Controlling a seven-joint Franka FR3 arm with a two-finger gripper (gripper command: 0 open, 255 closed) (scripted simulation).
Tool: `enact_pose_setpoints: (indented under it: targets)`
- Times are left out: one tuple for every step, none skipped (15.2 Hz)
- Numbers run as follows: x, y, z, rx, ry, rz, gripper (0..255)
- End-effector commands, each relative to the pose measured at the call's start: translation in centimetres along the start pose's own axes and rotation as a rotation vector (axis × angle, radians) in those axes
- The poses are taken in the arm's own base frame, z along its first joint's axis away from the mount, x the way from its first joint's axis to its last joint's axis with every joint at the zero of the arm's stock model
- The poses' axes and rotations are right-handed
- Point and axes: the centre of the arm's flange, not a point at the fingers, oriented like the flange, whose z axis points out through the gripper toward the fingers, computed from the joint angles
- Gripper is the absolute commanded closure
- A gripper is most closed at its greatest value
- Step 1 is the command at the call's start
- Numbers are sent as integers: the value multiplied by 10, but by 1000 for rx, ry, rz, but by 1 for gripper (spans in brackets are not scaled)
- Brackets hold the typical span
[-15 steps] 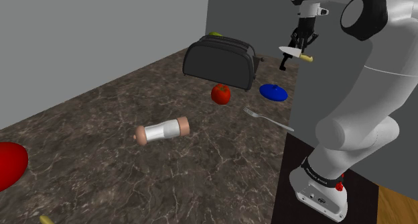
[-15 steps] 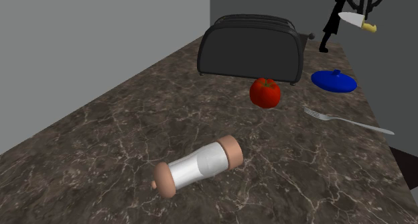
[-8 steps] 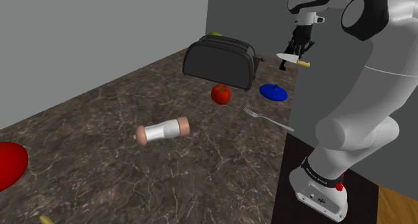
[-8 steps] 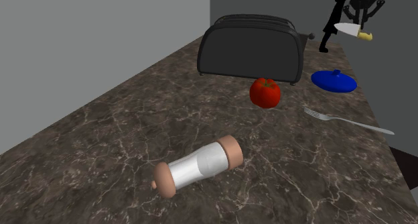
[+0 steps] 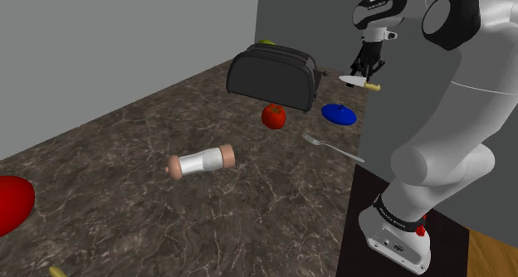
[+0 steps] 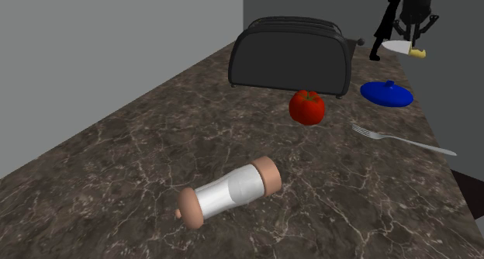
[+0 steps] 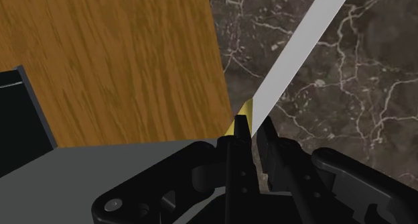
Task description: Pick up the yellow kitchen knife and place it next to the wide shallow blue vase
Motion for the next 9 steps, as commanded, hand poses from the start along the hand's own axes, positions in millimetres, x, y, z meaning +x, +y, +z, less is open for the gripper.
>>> enact_pose_setpoints:
  targets:
    - [-1,-4,10,1,0,0,255]
    - [-1,-5,15,1,0,0,255]
    - [-1,-6,20,1,0,0,255]
    - [-1,-8,25,1,0,0,255]
    - [-1,-9,31,1,0,0,255]
    - [0,-10,36,1,0,0,255]
    - [0,-12,41,1,0,0,255]
    - [0,-13,46,1,0,0,255]
    - [0,-14,51,1,0,0,255]
